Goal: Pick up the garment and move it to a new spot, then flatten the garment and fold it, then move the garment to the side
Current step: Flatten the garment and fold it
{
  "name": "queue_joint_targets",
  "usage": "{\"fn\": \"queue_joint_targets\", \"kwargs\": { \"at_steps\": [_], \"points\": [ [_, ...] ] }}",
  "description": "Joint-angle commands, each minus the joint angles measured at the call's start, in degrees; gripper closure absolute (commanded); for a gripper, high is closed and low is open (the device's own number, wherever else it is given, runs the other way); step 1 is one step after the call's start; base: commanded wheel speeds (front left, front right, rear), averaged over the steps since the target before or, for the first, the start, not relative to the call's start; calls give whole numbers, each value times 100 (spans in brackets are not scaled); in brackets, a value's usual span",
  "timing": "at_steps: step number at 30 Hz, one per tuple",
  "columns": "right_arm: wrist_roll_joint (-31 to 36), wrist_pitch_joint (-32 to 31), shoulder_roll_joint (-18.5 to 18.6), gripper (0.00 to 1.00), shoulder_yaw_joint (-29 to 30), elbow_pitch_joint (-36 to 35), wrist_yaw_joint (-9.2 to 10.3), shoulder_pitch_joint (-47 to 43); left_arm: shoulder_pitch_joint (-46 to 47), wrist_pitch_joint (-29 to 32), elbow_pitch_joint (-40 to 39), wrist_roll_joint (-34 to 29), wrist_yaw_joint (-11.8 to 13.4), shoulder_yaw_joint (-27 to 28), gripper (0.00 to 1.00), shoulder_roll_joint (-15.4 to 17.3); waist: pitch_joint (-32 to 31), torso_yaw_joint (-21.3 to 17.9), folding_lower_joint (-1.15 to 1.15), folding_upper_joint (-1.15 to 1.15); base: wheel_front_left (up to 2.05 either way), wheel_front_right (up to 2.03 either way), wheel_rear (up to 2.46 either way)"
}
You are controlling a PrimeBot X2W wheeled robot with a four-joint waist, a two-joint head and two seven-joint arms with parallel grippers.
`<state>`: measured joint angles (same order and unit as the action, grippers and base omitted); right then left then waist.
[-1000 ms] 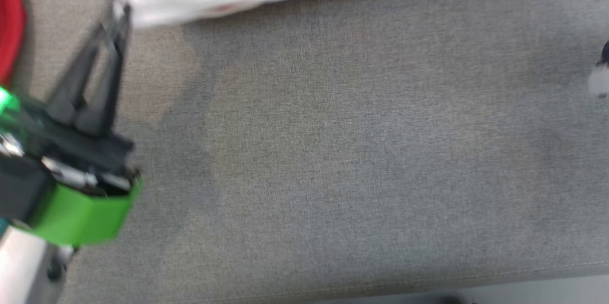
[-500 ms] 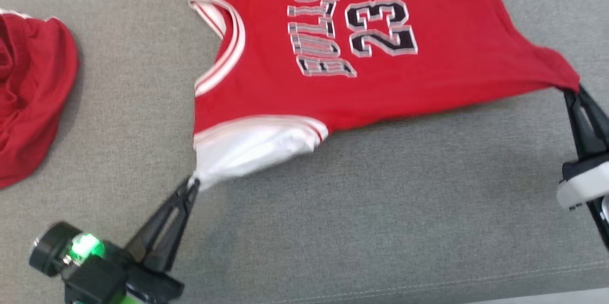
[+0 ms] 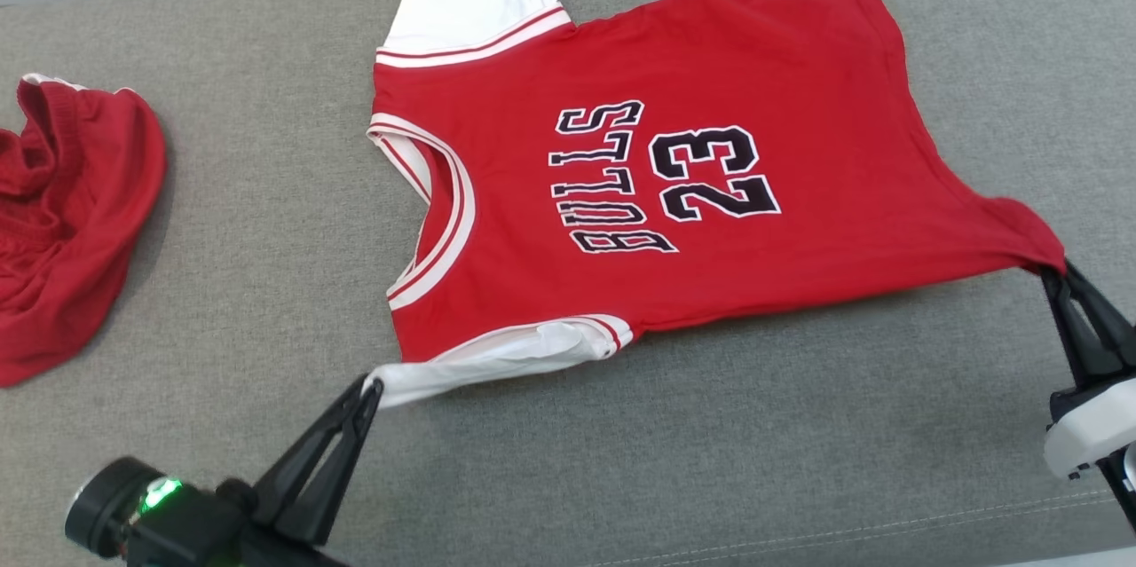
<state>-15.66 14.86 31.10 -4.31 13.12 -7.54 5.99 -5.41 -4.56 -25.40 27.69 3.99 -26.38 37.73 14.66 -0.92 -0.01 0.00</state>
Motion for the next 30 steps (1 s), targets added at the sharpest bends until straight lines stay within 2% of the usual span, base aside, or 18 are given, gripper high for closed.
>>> {"fn": "queue_joint_targets", "kwargs": {
  "at_steps": [1, 4, 11, 17, 28, 30],
  "points": [
    [-86, -85, 25, 100, -84, 89, 10, 6, 241, 49, 133, 49, -56, 23, 100, -27, 18, 11, 1, 0, 0, 0, 0],
    [-264, -233, 66, 100, -235, 262, 10, 228, 641, 85, 464, 121, -211, -8, 100, -142, 100, 25, 1, 0, 0, 0, 0],
    [-524, -412, 89, 100, -537, 589, 10, 857, 1733, 141, 1191, -131, -595, -228, 100, -388, 396, 55, 1, 0, 0, 0, 0],
    [-642, -562, 24, 100, -561, 849, 10, 1460, 2471, 63, 1654, -329, -758, -274, 100, -503, 717, 88, 1, 0, 0, 0, 0],
    [-778, -635, -38, 100, -582, 1194, 10, 2253, 3532, -273, 2418, -772, -876, -444, 100, -744, 1224, 246, 1, 0, 0, 0, 0],
    [-765, -598, -79, 68, -614, 1257, 10, 2381, 3713, -339, 2635, -900, -882, -498, 79, -780, 1286, 266, 1, 0, 0, 0, 0]
  ]
}}
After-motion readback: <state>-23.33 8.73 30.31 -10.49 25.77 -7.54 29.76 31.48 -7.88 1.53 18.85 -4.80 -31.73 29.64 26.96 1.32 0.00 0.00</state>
